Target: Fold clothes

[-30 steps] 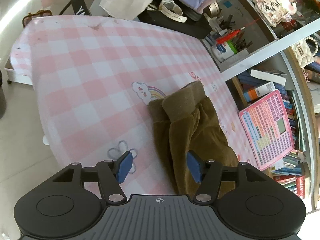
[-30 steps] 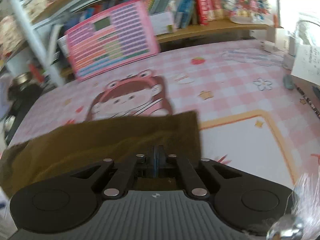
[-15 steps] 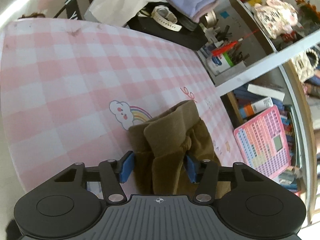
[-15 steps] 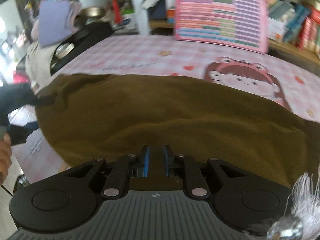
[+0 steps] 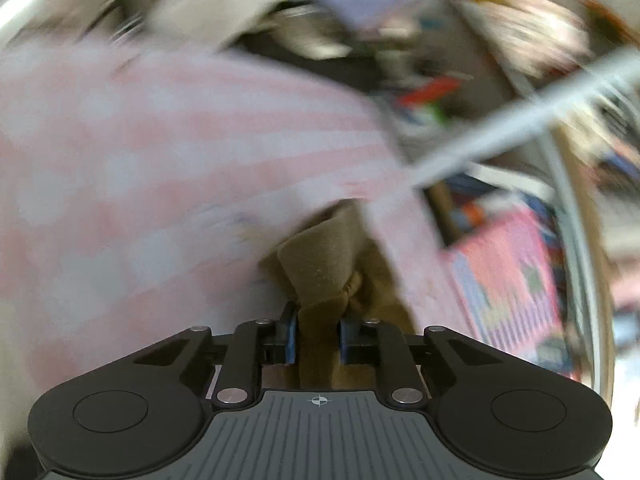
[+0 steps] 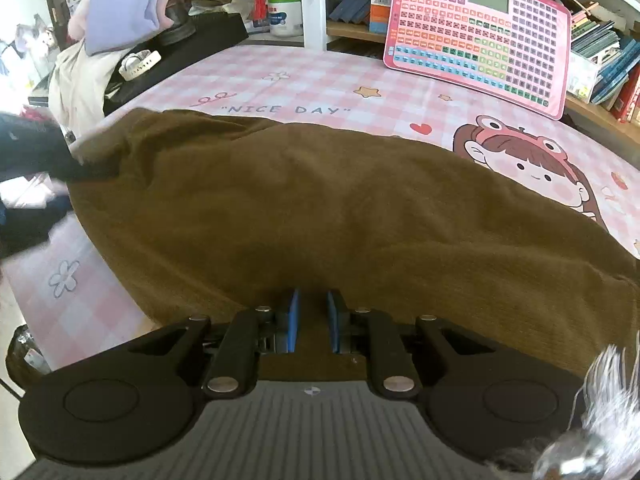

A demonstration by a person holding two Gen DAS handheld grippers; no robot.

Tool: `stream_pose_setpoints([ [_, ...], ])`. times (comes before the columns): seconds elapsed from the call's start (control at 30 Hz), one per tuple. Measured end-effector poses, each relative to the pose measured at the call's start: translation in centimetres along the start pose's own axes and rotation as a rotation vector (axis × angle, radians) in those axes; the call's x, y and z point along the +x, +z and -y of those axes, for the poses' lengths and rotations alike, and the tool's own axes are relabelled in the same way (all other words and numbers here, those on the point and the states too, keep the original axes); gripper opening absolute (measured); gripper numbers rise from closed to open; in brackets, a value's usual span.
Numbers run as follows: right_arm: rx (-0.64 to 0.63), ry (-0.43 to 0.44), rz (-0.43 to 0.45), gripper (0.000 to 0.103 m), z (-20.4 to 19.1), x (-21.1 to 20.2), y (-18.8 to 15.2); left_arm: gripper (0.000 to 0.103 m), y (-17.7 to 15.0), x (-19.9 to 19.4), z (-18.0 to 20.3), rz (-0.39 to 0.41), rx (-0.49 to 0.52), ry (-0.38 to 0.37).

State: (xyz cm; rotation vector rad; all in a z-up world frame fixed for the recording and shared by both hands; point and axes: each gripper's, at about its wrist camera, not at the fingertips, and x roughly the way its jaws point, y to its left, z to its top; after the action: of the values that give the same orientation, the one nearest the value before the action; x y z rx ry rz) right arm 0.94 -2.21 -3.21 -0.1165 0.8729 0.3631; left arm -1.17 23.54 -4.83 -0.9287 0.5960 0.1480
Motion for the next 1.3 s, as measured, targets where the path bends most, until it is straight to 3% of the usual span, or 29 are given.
stream_pose_setpoints([
  [0.1, 0.004, -0.009, -0.006, 0.015, -0.1, 0.0, 0.1, 0.018, -0.2, 0.1, 0.8, -0.005, 0.137, -0.032],
  [0.2, 0.007, -0.018, -0.010, 0.015, -0.2, 0.0, 0.1, 0.019, 0.4, 1.1, -1.7, -0.064, -0.010, -0.001],
  [0.47, -0.006, -0.049, -0.011, 0.015, -0.8, 0.0, 0.1, 0.033, 0.4, 2.5, -3.5, -0.127, -0.125, -0.047],
  [0.57, -0.025, -0.063, -0.010, 0.015, -1.1, 0.1, 0.0, 0.029, 0.6, 3.0, -3.7, -0.133, -0.146, -0.068],
  [0.7, -0.040, -0.072, -0.009, 0.015, -1.4, 0.0, -0.2, 0.016, 0.7, 3.4, -4.1, -0.132, -0.172, -0.063],
  [0.97, -0.020, -0.089, -0.025, 0.015, -1.6, 0.0, -0.1, 0.012, 1.5, 1.5, -1.2, -0.107, 0.016, -0.161],
  [1.03, 0.022, -0.078, 0.008, 0.016, -1.5, -0.7, 0.5, 0.012, 1.6, 1.0, -0.3, -0.099, 0.081, -0.178],
  [1.17, 0.068, -0.081, 0.083, 0.025, -1.2, -1.2, 2.5, 0.012, 1.6, 0.4, 0.6, -0.099, 0.153, -0.187],
  [1.3, 0.045, -0.148, 0.124, 0.034, -0.2, 0.8, 5.1, 0.012, 1.4, -0.2, 1.1, -0.101, 0.195, -0.187],
])
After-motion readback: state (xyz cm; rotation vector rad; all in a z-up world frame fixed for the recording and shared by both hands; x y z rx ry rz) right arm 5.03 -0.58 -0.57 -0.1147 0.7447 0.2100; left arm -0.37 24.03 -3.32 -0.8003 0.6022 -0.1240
